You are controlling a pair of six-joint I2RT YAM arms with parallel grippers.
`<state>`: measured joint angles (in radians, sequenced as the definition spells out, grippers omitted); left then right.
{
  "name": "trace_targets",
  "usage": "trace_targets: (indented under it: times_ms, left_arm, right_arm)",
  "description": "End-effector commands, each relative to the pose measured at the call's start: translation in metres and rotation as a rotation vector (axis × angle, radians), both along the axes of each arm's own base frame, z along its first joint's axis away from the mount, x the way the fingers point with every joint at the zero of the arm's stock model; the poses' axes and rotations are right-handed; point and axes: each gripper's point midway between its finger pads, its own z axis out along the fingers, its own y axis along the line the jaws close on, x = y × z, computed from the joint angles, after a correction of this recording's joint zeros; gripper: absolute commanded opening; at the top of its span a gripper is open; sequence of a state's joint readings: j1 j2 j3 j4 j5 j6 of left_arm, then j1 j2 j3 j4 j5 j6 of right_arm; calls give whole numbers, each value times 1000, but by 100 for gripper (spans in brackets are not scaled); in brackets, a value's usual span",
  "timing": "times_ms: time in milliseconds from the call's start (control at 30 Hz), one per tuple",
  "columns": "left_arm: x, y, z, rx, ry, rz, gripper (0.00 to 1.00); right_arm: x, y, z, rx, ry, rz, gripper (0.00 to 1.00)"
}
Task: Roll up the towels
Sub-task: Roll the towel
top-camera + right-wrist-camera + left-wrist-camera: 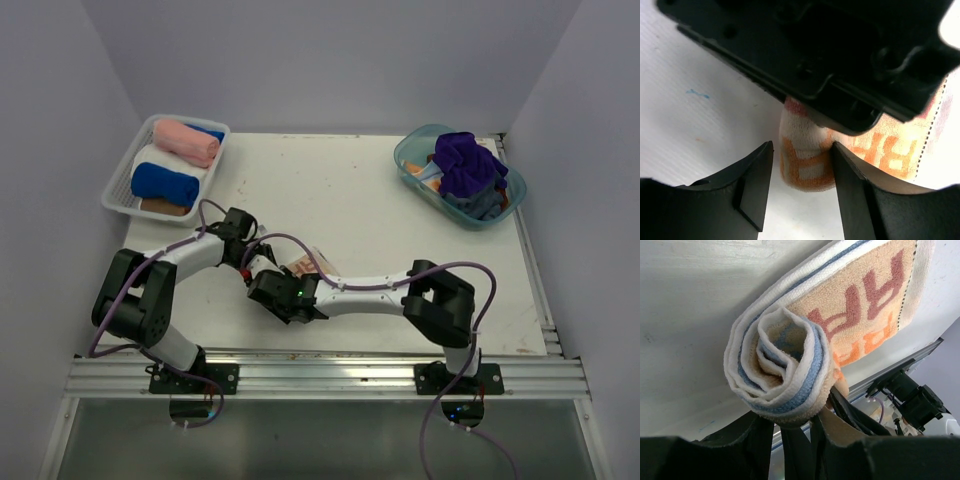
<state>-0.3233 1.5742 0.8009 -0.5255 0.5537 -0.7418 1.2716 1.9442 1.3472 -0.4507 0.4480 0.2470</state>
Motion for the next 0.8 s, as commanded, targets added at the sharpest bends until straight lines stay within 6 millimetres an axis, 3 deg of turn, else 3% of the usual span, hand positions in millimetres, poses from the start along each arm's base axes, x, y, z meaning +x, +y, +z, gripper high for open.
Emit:
trace_targets:
  times_ms: [0,200,267,333,433,533,600,767]
  left_arm:
    - [7,-2,12,4,-40,9,36]
    - [10,-4,19,-13,-53,8,38]
    - [10,-5,24,-21,-64,7,39]
    - [13,-6,29,-27,-74,4,43]
    - [18,-9,42,-45,-104,1,52]
    - [25,-13,57,-72,-136,-3,60]
    - [30,-17,69,-95,-158,-7,63]
    - [34,-15,81,-87,-175,2,70]
  right_arm:
    - [5,-9,-20,-6,26,-45,54]
    - [6,-20,-39,-27,50,-87,48]
    - [6,-24,-41,-32,54,-95,41]
    - [7,-31,-42,-23,67,-113,26]
    - [10,-37,-34,34,96,-129,10]
    - [17,-44,-23,91,89,-143,2]
    - [17,-47,-23,125,105,-132,0]
    - [12,-37,0,251,131,-52,0]
